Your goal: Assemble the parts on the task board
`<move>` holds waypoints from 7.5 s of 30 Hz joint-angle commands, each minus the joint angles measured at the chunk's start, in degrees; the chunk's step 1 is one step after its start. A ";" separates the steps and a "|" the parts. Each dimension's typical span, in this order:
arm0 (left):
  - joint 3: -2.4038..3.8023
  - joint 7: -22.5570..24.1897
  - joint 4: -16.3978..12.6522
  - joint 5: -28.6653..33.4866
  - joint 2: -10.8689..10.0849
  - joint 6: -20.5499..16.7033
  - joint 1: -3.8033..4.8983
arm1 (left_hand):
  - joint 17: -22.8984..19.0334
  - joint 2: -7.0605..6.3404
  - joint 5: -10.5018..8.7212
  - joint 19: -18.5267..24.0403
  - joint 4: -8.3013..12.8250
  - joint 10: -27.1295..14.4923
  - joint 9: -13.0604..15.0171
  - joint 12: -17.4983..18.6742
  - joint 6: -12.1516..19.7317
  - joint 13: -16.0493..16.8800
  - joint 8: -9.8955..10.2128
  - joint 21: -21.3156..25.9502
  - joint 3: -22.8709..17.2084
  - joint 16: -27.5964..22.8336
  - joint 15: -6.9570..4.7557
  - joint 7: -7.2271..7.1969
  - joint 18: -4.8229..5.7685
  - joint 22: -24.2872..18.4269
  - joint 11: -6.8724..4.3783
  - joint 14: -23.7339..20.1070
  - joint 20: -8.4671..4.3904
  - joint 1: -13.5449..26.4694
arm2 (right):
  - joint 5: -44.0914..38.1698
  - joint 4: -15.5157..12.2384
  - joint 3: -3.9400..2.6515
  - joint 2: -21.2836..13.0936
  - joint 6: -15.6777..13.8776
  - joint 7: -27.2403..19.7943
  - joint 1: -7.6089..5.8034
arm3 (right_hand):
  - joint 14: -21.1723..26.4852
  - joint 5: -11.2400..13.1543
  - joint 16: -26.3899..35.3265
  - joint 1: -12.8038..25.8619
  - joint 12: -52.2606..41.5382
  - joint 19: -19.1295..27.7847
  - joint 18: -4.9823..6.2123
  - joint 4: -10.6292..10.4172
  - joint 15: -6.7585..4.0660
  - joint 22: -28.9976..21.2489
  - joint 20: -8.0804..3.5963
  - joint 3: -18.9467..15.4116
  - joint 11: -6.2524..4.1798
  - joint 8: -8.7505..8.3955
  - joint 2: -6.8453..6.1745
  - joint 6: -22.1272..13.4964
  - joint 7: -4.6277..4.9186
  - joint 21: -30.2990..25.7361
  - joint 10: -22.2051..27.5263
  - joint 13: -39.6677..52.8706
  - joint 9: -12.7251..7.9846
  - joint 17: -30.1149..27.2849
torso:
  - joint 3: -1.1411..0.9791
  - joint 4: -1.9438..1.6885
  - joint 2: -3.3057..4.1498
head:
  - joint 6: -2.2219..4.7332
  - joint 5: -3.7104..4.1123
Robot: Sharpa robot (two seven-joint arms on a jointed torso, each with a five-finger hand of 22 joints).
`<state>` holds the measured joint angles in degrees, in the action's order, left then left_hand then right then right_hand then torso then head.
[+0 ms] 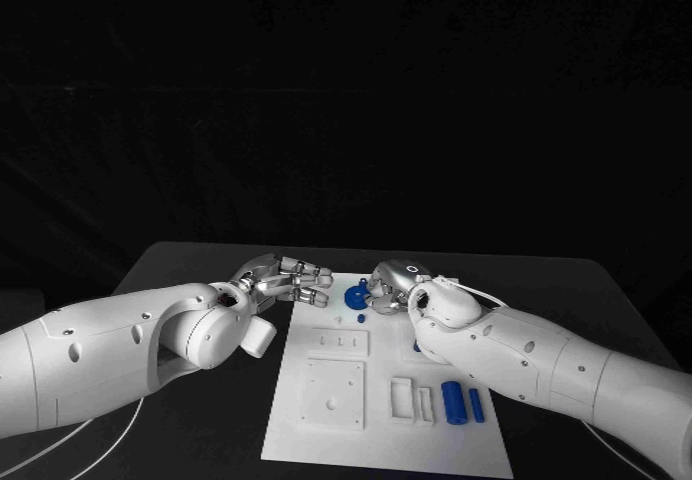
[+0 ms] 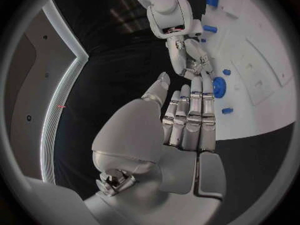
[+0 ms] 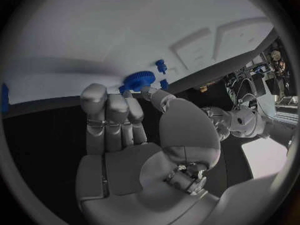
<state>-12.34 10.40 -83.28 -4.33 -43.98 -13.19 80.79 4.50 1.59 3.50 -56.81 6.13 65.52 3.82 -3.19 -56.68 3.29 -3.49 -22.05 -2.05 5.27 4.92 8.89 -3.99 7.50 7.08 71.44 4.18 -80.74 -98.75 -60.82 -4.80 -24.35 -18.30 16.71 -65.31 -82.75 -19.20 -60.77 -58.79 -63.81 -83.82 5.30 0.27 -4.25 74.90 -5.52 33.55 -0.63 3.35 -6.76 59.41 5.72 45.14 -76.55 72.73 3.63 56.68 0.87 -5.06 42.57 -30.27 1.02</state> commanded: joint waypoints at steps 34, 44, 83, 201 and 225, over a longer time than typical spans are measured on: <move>0.01 1.07 0.12 -0.38 -1.38 1.01 0.07 | -0.06 0.22 0.39 0.48 0.46 -0.41 0.03 -0.20 0.22 0.08 -0.14 -0.51 -0.33 -0.20 0.09 -0.03 -0.25 0.04 -0.08 -0.36 -0.18 0.00 | 23.15 -5.94 -7.41 -18.90 -4.59 -24.04 0.49 | 0.49 1.89 2.10 -15.15 1.06 -2.92 -0.55 10.94 -0.14 4.76 -0.04 -21.85 0.63 0.21 1.53 1.96 0.10 -2.30 1.27 -1.07 -0.03 -0.39 | -0.85 1.64 -0.47 | 0.49 -0.65; 0.00 1.51 0.65 -0.40 -1.42 1.68 -0.08 | -0.07 0.25 0.63 0.59 0.74 -0.44 -0.02 -0.19 0.46 0.07 -0.07 -0.69 -0.49 -0.22 0.07 0.05 -0.26 0.12 -0.07 -0.38 -0.21 -0.17 | 25.64 1.58 -7.74 -18.13 1.23 -29.04 0.74 | 0.92 0.77 2.93 -16.88 1.76 -2.57 -0.59 12.70 -0.04 4.89 0.02 -28.69 0.34 0.24 2.65 -0.46 0.06 -3.11 2.58 -1.86 -0.02 -0.43 | -1.34 1.61 -0.40 | 0.28 -1.13; 0.00 1.43 1.33 -0.99 -1.56 2.54 -0.32 | -0.09 0.24 0.54 0.84 1.01 -0.51 0.00 -0.18 0.65 0.07 -0.09 -0.96 -0.54 -0.27 0.11 0.08 -0.27 0.24 -0.03 -0.43 -0.18 0.00 | 25.06 13.59 -7.77 -13.38 5.35 -30.25 3.58 | 1.11 -2.11 2.98 -16.77 1.83 -2.41 -0.46 12.96 0.01 4.84 0.07 -32.87 0.26 0.21 3.92 -1.82 0.20 -3.95 3.21 -2.33 -0.04 -0.24 | -1.59 1.26 -0.24 | -0.92 0.12; 0.03 -33.21 13.81 -21.03 11.92 8.37 7.04 | 17.79 -9.28 0.10 0.11 -21.64 13.59 39.69 -15.32 -8.53 7.90 -0.27 -29.66 -0.76 56.72 -8.87 -6.59 2.14 22.67 -7.93 0.07 -9.24 16.39 | 14.00 -12.35 -6.91 -6.19 4.70 -6.91 0.80 | 0.07 13.07 1.91 -13.47 1.04 -3.09 0.00 6.19 -0.51 4.88 -0.33 -12.07 -0.43 0.21 3.22 7.04 -1.26 -2.59 2.21 -1.75 0.04 2.89 | -1.58 3.62 -4.62 | -3.07 -3.23; -0.06 -34.94 13.70 -28.47 13.50 10.34 6.18 | 16.61 -8.68 0.13 0.38 -20.03 12.26 39.29 -15.57 -7.51 7.46 -0.23 -29.05 -0.57 57.23 -8.57 -6.21 2.06 23.18 -7.55 -0.46 -8.92 15.94 | 12.78 -13.43 -5.52 -5.12 5.23 -5.23 0.84 | 0.05 11.93 2.09 -13.27 1.04 -3.17 0.01 6.05 -0.52 4.90 -0.32 -12.24 -0.44 0.20 2.97 6.94 -1.24 -2.61 2.16 -1.79 0.04 2.87 | -1.58 3.57 -4.60 | -3.32 -3.42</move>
<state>-12.42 -23.93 -69.38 -30.87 -30.65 -3.84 86.99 21.19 -7.54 3.49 -56.80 -14.17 78.11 43.16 -18.69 -64.46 10.81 -3.95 -51.33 -2.61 62.13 -3.58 2.74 -2.17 30.62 -0.59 71.34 -4.83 -64.53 -85.06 -74.13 -10.33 -29.58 -13.97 10.95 -64.48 -82.40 -6.91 -59.01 -72.26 -62.99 -84.02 5.24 6.47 -4.71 74.91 -5.71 21.27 -0.90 3.37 -3.19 66.51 4.35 42.68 -74.45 70.99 3.63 59.58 -0.69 -1.47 37.96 -33.61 -2.44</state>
